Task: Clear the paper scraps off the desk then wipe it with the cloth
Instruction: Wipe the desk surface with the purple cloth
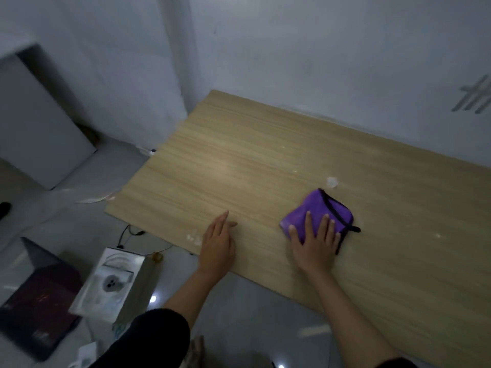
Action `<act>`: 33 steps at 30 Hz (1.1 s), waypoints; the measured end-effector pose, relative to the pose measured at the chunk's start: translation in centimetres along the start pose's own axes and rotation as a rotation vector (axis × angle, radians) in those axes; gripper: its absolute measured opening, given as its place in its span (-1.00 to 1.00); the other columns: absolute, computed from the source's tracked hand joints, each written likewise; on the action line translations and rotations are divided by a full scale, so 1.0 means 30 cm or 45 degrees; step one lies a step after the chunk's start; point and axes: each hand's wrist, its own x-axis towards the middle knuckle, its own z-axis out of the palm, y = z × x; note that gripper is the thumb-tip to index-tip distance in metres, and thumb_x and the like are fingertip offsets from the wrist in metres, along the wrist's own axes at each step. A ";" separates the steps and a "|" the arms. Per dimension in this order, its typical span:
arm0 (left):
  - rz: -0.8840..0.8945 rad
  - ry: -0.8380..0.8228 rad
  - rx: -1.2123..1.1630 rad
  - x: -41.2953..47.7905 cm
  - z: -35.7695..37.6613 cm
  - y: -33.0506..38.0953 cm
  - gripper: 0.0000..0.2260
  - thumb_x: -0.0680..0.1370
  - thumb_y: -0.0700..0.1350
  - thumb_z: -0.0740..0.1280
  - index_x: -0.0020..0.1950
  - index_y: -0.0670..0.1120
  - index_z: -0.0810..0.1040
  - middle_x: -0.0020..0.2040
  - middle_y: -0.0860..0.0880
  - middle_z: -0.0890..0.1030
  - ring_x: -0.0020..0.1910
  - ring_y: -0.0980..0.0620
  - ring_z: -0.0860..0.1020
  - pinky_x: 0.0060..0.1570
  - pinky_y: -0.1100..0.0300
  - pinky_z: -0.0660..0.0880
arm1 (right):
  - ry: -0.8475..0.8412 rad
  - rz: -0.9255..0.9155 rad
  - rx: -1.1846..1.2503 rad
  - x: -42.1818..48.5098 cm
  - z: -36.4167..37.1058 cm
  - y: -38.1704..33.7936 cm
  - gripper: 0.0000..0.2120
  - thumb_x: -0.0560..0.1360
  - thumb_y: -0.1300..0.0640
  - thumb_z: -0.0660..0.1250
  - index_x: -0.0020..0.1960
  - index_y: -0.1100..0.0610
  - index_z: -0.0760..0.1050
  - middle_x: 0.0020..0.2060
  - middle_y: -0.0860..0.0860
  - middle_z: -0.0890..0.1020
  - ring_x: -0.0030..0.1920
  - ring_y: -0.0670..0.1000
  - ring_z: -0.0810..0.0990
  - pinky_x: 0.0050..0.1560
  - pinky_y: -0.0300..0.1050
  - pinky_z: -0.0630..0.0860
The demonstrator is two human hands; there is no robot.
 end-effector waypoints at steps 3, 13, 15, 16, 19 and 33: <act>-0.087 0.049 0.017 0.044 -0.079 -0.132 -0.56 0.44 -0.05 -0.03 0.20 -0.08 0.47 0.41 -0.09 0.37 0.37 -0.13 0.34 0.28 -0.03 0.33 | 0.005 -0.330 0.015 -0.091 0.083 -0.215 -0.31 0.47 -0.39 -0.18 0.44 -0.04 0.23 0.46 0.18 0.22 0.46 0.20 0.16 0.43 0.13 -0.02; -0.258 0.178 -0.019 0.137 -0.345 -0.483 -0.54 0.49 0.01 -0.07 0.19 -0.14 0.47 0.40 -0.14 0.38 0.37 -0.16 0.33 0.32 -0.07 0.28 | -0.186 -0.393 0.054 -0.021 0.221 -0.734 -0.33 0.43 -0.36 -0.23 0.48 -0.14 -0.02 0.52 0.08 -0.10 0.51 0.08 -0.19 0.45 0.03 -0.32; -0.288 0.207 -0.041 0.138 -0.385 -0.543 -0.47 0.48 0.07 -0.13 0.22 -0.13 0.46 0.40 -0.13 0.37 0.39 -0.13 0.31 0.35 -0.04 0.24 | -0.214 -0.382 0.050 -0.023 0.246 -0.841 -0.35 0.43 -0.31 -0.23 0.49 -0.14 -0.03 0.52 0.11 -0.12 0.51 0.10 -0.20 0.43 0.05 -0.34; -0.306 0.209 -0.059 0.138 -0.399 -0.571 -0.43 0.48 0.11 -0.16 0.24 -0.13 0.45 0.40 -0.12 0.37 0.40 -0.11 0.29 0.38 -0.03 0.23 | -0.221 -0.468 0.050 -0.044 0.263 -0.893 -0.36 0.44 -0.30 -0.22 0.48 -0.14 0.01 0.51 0.12 -0.08 0.51 0.12 -0.16 0.43 0.04 -0.34; -0.334 0.190 -0.055 0.147 -0.414 -0.631 -0.41 0.50 0.13 -0.20 0.33 -0.12 0.36 0.41 -0.13 0.35 0.43 -0.09 0.26 0.43 -0.02 0.20 | -0.248 -0.880 0.018 -0.132 0.309 -0.989 -0.45 0.52 -0.29 -0.15 0.47 -0.13 0.07 0.50 0.10 0.05 0.50 0.16 -0.01 0.42 -0.01 -0.29; -0.237 0.052 -0.050 0.265 -0.379 -0.565 -0.66 0.62 -0.07 0.05 0.40 0.09 0.28 0.51 -0.07 0.17 0.51 -0.06 0.04 0.45 -0.02 0.04 | -0.037 0.161 0.044 0.155 0.179 -0.680 -0.46 0.55 -0.21 -0.04 0.48 -0.07 0.09 0.51 0.13 0.00 0.51 0.11 -0.07 0.46 0.11 -0.18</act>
